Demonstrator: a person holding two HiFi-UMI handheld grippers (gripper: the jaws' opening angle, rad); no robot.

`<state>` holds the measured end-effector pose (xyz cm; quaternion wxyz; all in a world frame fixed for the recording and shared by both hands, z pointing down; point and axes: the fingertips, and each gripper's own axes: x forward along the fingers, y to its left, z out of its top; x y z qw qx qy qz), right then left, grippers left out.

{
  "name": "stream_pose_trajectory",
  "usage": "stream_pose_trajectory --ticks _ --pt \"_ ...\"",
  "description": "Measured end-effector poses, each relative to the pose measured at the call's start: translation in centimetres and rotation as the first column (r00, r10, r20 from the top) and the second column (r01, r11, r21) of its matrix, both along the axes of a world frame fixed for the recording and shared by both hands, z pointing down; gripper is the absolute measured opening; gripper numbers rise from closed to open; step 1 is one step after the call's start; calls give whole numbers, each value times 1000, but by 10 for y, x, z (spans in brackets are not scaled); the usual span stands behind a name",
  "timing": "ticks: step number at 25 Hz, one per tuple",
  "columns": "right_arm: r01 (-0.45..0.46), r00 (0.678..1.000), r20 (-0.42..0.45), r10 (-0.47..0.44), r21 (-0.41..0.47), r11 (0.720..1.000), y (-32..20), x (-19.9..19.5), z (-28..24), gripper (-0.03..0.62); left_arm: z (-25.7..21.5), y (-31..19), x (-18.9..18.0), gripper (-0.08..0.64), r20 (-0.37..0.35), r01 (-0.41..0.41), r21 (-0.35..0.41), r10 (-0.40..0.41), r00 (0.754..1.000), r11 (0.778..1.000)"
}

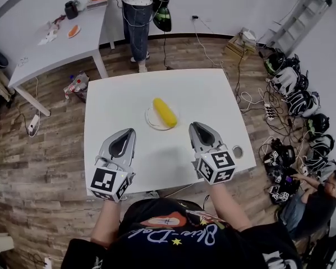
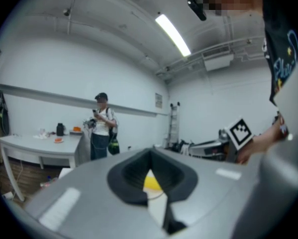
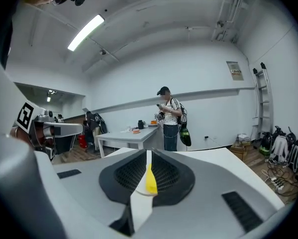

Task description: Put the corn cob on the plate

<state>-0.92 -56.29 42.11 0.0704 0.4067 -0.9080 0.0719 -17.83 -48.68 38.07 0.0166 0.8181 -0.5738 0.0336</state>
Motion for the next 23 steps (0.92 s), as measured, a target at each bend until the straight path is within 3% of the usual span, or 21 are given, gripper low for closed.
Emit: stream_pose_trajectory --ticks 23 --pt "20 1000 -16 -20 -8 1000 -8 -19 3 41 13 -4 -20 -2 -24 29 -30 -29 999 999"
